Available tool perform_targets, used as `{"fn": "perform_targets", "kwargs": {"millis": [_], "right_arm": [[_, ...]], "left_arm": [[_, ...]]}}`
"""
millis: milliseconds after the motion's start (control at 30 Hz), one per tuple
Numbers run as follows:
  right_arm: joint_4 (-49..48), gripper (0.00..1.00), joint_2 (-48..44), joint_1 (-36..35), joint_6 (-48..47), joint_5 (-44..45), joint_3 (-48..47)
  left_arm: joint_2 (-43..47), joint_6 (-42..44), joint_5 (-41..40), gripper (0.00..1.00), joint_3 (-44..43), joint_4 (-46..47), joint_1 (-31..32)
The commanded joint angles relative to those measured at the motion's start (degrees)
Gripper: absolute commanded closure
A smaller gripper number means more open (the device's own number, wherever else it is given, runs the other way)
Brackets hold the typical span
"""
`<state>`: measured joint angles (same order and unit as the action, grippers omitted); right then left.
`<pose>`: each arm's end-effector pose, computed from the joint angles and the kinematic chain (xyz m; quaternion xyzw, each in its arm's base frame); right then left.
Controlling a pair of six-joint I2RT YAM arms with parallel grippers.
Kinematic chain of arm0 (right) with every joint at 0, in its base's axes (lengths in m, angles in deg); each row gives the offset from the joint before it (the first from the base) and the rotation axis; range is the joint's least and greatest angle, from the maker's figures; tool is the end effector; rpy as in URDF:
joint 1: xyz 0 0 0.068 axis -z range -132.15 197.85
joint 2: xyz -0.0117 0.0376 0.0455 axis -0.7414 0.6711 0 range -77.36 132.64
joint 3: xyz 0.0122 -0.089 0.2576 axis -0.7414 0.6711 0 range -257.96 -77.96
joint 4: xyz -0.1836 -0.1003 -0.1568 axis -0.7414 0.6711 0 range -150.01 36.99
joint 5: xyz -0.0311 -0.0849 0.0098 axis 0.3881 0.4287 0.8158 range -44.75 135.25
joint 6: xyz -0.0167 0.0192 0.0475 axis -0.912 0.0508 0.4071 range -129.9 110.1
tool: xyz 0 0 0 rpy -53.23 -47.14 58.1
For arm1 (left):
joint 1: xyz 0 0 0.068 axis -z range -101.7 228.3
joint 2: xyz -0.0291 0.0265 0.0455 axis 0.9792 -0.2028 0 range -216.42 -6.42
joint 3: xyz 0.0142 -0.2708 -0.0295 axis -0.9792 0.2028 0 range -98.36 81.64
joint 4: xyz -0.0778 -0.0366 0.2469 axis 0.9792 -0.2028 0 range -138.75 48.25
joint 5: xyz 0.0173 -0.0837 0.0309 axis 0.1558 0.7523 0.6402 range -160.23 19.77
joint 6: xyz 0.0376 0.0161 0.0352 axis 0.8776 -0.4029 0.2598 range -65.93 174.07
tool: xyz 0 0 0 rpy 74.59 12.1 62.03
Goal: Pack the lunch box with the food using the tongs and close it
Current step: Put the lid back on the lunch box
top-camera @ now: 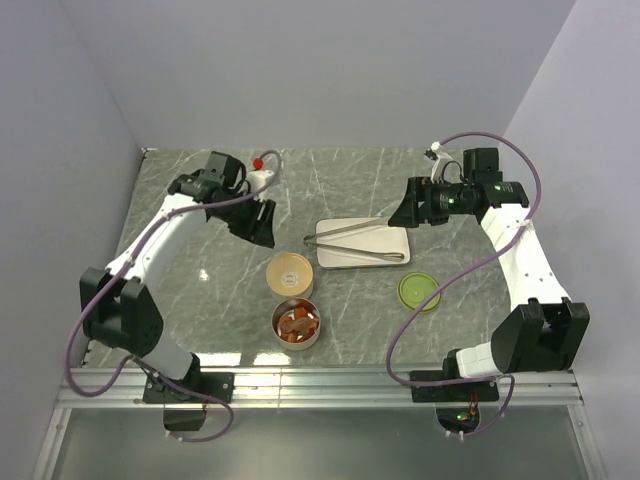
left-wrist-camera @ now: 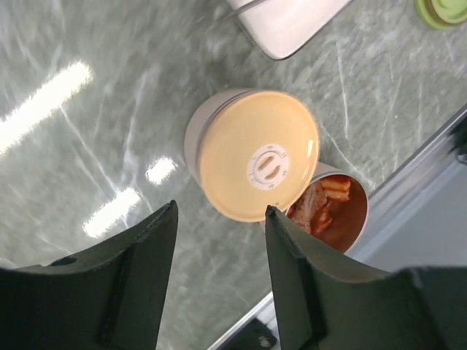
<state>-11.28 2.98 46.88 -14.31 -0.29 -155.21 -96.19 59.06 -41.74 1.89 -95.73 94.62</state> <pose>0.2842 0.0302 0.3427 -0.1673 0.8645 0.3565 0.3124 0.2993 -0.1055 0.2992 0.2291 0.9179 -0.2601 0.1933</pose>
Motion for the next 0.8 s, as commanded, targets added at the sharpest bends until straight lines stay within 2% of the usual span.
{"fn": "perform_targets", "kwargs": {"millis": [0, 133, 233, 767], "right_arm": [[-0.83, 0.10, -1.32, 0.01, -0.78, -0.78, -0.09], [-0.83, 0.11, -1.23, 0.01, -0.61, -0.87, -0.27], [-0.92, 0.11, -1.32, 0.01, -0.69, -0.87, -0.09], [-1.01, 0.11, -1.94, 0.01, -1.13, -0.08, 1.05]], "left_arm": [[3.91, 7.13, -5.10, 0.44, -0.86, 2.29, 5.91], [4.35, 7.84, -8.53, 0.46, 0.64, 4.49, 11.62], [2.86, 6.17, -10.73, 0.49, 0.64, 6.07, 12.86], [-5.84, 3.53, -12.05, 0.52, 6.88, 10.91, 14.62]]}}
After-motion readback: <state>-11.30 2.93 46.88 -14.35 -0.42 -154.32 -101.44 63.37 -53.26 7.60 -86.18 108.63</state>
